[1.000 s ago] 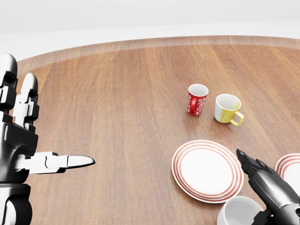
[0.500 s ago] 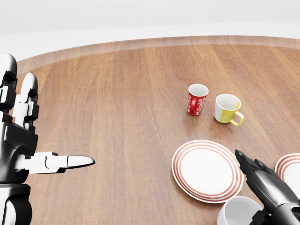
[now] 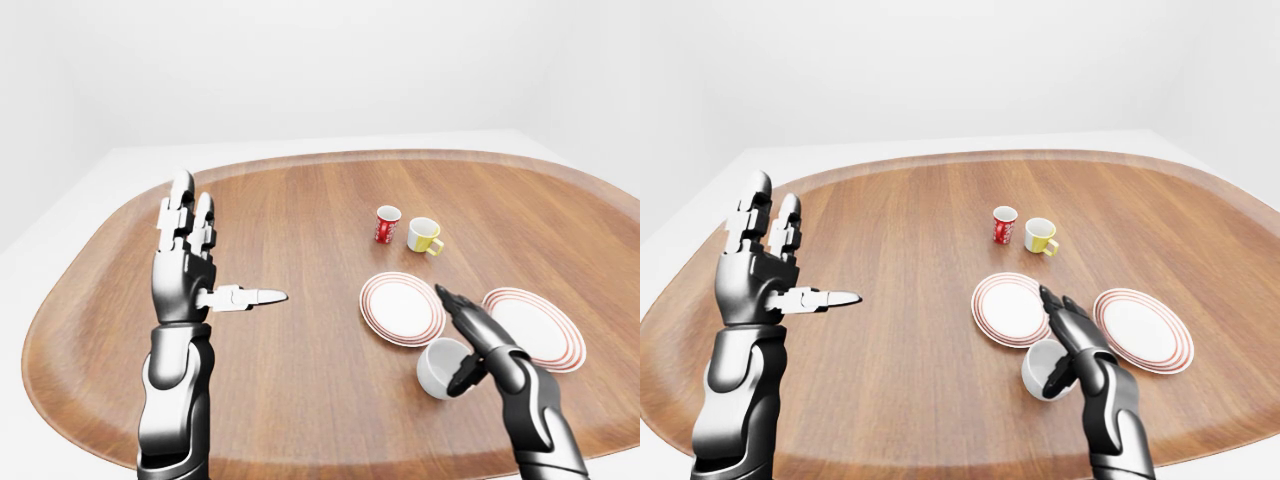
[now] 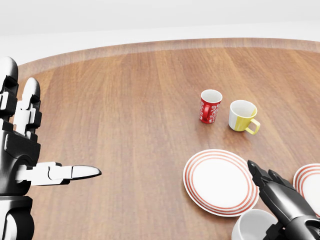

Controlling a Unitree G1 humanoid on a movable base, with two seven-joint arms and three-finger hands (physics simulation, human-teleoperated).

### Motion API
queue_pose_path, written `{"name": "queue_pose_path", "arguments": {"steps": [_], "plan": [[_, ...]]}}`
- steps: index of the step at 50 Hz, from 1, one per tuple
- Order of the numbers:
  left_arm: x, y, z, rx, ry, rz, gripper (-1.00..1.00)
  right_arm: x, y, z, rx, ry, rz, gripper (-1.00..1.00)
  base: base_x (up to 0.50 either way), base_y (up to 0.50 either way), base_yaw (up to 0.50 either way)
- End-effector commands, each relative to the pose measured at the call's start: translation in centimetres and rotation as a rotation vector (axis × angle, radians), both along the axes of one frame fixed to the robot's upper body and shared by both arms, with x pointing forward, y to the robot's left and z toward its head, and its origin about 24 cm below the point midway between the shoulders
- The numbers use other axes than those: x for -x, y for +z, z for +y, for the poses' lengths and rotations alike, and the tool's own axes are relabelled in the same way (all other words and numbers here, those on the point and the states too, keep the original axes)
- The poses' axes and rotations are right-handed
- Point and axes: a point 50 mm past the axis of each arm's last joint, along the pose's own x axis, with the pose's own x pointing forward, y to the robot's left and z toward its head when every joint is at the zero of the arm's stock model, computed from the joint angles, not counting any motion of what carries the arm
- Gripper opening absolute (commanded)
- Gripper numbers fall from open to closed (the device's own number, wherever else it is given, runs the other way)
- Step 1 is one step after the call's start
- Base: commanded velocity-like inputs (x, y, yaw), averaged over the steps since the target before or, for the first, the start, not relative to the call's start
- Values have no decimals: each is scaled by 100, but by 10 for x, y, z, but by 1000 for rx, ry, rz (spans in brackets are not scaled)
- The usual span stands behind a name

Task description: Put the white mug on the left plate.

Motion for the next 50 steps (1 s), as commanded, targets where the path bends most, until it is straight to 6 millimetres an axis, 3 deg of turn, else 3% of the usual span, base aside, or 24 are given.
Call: {"name": "queue_pose_path", "arguments": {"steps": [1,32,47,48,49,50], "plan": [[0,0,0,0,0,0,97,0,-3,3,6,12,3,100,0,0,0],[0,-1,-1,1,-1,5,97,-3,-19,5,77,41,23,100,0,0,0],[-1,-3,-1,0,-2,13,96,-4,-26,19,83,103,34,100,0,0,0],[-1,-3,-1,1,-1,12,97,-2,-27,21,75,119,40,53,0,0,0],[-1,-3,-1,1,-1,12,97,-2,-25,22,73,120,34,-100,0,0,0],[-1,-3,-1,1,0,13,97,-1,-25,22,73,128,36,-100,0,0,0]]}}
